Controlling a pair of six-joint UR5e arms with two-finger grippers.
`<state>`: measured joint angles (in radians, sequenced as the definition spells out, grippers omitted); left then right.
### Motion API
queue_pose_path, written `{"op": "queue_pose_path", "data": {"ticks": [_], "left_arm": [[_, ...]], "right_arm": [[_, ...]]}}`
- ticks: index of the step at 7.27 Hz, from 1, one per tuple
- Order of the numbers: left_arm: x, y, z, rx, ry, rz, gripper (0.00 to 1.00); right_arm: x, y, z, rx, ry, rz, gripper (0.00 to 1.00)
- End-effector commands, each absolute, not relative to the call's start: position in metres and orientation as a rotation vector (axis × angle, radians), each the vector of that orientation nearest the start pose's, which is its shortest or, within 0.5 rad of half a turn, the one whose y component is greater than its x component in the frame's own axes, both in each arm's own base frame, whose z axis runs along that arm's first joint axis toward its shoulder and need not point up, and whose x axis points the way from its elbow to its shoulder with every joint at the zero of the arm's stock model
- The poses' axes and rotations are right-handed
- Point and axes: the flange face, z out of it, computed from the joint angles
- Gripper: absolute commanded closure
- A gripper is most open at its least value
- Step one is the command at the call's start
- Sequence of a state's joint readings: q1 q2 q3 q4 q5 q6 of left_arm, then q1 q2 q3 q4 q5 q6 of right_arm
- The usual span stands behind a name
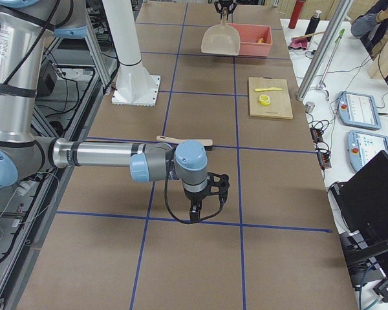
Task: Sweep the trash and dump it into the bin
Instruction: 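Bring the empty dustpan back over the table with the left gripper, then lower the dustpan onto the table center with the left gripper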
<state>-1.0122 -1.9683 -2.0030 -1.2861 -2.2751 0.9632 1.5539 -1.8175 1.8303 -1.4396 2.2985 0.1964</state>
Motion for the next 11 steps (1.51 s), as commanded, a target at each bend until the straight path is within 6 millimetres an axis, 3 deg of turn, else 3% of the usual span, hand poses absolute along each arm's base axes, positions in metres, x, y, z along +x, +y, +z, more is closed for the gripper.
{"op": "queue_pose_path", "data": {"ticks": [1, 2, 3, 5, 7, 10, 11], "left_arm": [[0.311, -0.481, 0.278, 0.798, 0.694, 1.724, 1.0], [0.33, -0.478, 0.282, 0.818, 0.711, 1.732, 1.0], [0.372, -0.47, 0.296, 0.872, 0.735, 1.792, 1.0], [0.402, -0.457, 0.313, 0.803, 0.797, 1.733, 1.0], [0.4, -0.457, 0.327, 0.815, 0.799, 1.726, 1.0], [0.4, -0.457, 0.327, 0.811, 0.814, 1.674, 1.0], [0.401, -0.457, 0.326, 0.819, 0.816, 1.665, 0.82]], "right_arm": [[0.06, -0.399, 0.628, 0.06, -0.743, 0.118, 0.0], [0.059, -0.398, 0.627, 0.06, -0.755, 0.115, 0.0], [0.059, -0.398, 0.628, 0.056, -0.758, 0.116, 0.0], [0.059, -0.398, 0.628, 0.058, -0.758, 0.115, 0.0], [0.059, -0.398, 0.628, 0.056, -0.758, 0.116, 0.0], [0.059, -0.398, 0.629, 0.055, -0.758, 0.116, 0.0], [0.059, -0.398, 0.629, 0.055, -0.758, 0.116, 0.0]]}}
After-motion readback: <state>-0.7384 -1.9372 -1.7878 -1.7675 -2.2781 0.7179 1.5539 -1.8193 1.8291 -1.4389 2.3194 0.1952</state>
